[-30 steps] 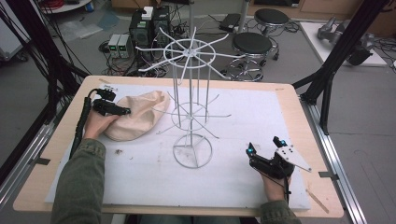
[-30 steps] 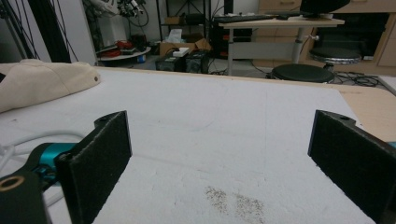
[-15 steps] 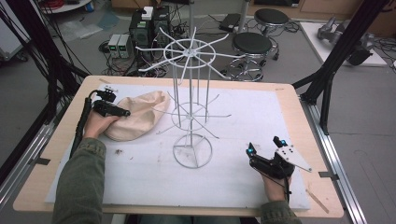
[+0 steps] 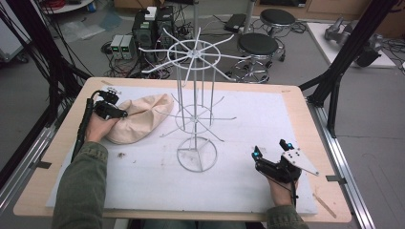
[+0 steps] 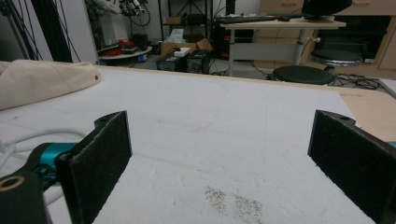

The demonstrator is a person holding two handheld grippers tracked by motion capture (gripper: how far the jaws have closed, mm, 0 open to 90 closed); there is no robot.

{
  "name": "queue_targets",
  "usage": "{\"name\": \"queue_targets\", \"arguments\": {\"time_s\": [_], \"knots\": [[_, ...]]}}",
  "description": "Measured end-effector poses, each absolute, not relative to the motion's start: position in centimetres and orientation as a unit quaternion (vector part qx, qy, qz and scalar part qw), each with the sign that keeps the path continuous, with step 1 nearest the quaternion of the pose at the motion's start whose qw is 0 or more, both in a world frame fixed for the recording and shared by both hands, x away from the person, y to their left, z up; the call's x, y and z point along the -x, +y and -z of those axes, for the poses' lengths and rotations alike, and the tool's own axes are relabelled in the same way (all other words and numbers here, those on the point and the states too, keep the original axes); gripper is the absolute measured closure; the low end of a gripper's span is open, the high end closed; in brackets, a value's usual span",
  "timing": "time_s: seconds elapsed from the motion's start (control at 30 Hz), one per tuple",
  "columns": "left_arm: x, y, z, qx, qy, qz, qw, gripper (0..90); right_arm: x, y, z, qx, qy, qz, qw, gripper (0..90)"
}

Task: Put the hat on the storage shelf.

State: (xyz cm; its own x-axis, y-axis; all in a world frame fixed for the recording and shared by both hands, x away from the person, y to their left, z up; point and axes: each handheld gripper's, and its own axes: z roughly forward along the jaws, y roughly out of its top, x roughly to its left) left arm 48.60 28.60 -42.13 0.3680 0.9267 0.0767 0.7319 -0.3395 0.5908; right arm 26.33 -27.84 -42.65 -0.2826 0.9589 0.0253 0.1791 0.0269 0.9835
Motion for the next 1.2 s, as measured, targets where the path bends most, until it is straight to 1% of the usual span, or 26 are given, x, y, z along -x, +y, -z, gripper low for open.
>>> {"name": "queue_targets", "arguments": {"time_s": [0.03, 0.07, 0.13, 0.2, 0.37, 0.43, 0.77, 0.83, 0.9, 0.93, 0.97, 1.03, 1.13, 1.2], "knots": [[-48.6, 28.8, 42.0, -0.791, 0.525, -0.206, 0.239, 71.1, -26.3, -27.8, 42.6, -0.466, 0.61, -0.519, 0.376, 5.1], [-48.5, 29.0, 41.8, -0.788, 0.527, -0.206, 0.243, 75.1, -26.3, -27.8, 42.6, -0.466, 0.61, -0.519, 0.376, 5.1], [-48.3, 29.5, 41.3, -0.784, 0.529, -0.204, 0.253, 78.8, -26.3, -27.8, 42.6, -0.466, 0.61, -0.519, 0.376, 5.1], [-48.0, 30.2, 40.6, -0.776, 0.534, -0.199, 0.27, 79.9, -26.4, -27.9, 42.6, -0.469, 0.609, -0.518, 0.375, 5.1], [-47.5, 30.5, 39.8, -0.768, 0.533, -0.214, 0.283, 80.2, -26.4, -27.9, 42.6, -0.469, 0.607, -0.519, 0.377, 5.1], [-47.1, 30.7, 39.1, -0.76, 0.532, -0.219, 0.303, 80.3, -26.4, -27.9, 42.6, -0.468, 0.607, -0.519, 0.378, 5.1], [-45.5, 31.0, 36.8, -0.74, 0.525, -0.24, 0.346, 80.2, -26.3, -27.9, 42.6, -0.472, 0.605, -0.518, 0.378, 5.1], [-45.0, 31.4, 35.9, -0.727, 0.524, -0.243, 0.372, 80.3, -26.3, -27.9, 42.6, -0.471, 0.604, -0.52, 0.379, 5.1], [-44.8, 31.5, 35.6, -0.723, 0.523, -0.245, 0.379, 80.2, -26.3, -27.9, 42.6, -0.471, 0.604, -0.52, 0.379, 5.1], [-44.4, 31.8, 35.0, -0.712, 0.524, -0.249, 0.396, 80.2, -26.3, -28.0, 42.6, -0.47, 0.603, -0.519, 0.382, 5.1], [-44.4, 31.8, 35.0, -0.712, 0.524, -0.249, 0.396, 80.2, -26.3, -28.0, 42.6, -0.469, 0.604, -0.519, 0.382, 5.1], [-43.8, 32.3, 34.3, -0.697, 0.523, -0.252, 0.42, 80.1, -26.3, -27.9, 42.6, -0.472, 0.603, -0.519, 0.379, 5.1], [-43.4, 32.5, 33.7, -0.686, 0.523, -0.257, 0.436, 80.2, -26.3, -27.9, 42.6, -0.473, 0.602, -0.519, 0.379, 5.1], [-42.8, 32.7, 32.9, -0.67, 0.519, -0.263, 0.461, 80.2, -26.3, -27.9, 42.6, -0.473, 0.602, -0.52, 0.379, 5.1]]}}
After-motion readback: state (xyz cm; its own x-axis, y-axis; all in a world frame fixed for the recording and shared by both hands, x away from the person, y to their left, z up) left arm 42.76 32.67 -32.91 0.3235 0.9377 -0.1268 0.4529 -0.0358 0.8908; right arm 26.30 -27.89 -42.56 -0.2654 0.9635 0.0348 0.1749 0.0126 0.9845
